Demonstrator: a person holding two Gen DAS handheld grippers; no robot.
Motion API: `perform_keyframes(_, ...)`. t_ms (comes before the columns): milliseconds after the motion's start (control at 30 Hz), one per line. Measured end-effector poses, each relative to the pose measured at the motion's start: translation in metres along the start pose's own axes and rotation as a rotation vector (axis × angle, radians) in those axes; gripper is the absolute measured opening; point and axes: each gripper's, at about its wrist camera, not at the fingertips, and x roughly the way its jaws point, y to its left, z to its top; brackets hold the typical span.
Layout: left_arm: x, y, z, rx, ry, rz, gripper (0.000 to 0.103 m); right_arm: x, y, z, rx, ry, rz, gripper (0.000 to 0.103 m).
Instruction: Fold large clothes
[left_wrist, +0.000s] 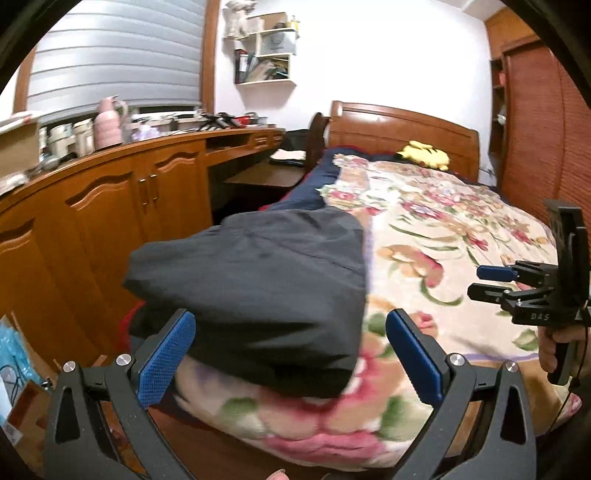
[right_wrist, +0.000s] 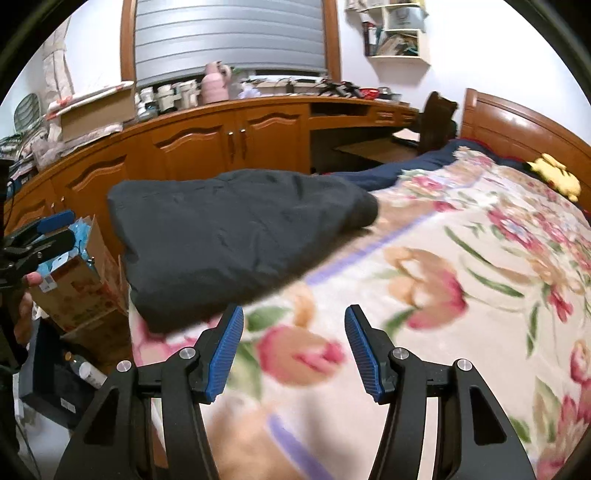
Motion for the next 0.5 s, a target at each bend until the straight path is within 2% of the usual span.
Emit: perform_keyframes(500, 0.023, -0.131, 0.012, 0.088, 0.005, -0.192, 0.103, -0.068, -0.043, -0.053, 0.105, -0.051, -0.151, 0.06)
